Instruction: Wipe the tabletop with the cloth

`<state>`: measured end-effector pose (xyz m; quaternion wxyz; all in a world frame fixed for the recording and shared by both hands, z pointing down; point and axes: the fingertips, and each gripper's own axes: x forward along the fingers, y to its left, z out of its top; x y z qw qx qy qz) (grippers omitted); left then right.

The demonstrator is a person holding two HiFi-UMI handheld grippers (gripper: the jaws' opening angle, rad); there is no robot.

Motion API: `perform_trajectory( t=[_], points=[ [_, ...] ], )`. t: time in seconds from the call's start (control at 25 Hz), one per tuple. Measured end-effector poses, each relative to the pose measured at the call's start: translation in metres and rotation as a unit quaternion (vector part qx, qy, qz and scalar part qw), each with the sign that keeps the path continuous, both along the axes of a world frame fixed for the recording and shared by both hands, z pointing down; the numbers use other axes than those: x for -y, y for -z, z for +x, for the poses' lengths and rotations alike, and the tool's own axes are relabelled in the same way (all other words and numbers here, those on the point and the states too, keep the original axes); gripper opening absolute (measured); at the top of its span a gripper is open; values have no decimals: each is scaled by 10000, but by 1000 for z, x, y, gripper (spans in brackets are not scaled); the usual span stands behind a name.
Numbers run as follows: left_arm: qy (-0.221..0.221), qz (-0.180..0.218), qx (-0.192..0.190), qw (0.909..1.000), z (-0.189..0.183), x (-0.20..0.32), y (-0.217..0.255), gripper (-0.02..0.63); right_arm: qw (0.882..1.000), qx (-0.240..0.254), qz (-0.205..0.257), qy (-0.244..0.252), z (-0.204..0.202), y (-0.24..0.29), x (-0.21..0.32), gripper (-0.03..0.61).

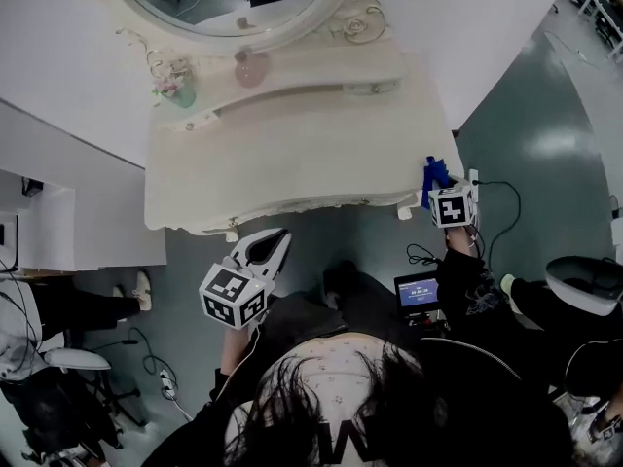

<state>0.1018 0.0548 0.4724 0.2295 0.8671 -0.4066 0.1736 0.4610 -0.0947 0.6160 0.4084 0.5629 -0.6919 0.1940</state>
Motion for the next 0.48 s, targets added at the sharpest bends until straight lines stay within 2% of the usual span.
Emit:
perform_trajectory(
  t=[0.2,0.48],
  points=[
    [291,14,4,9996,-47,-18,1,-3,9966,508,550,341,-75,47,4,78],
    [155,180,-123,9996,-85,-59,8,-3,9843,1189,1047,780,-184,115,-46,78]
  ],
)
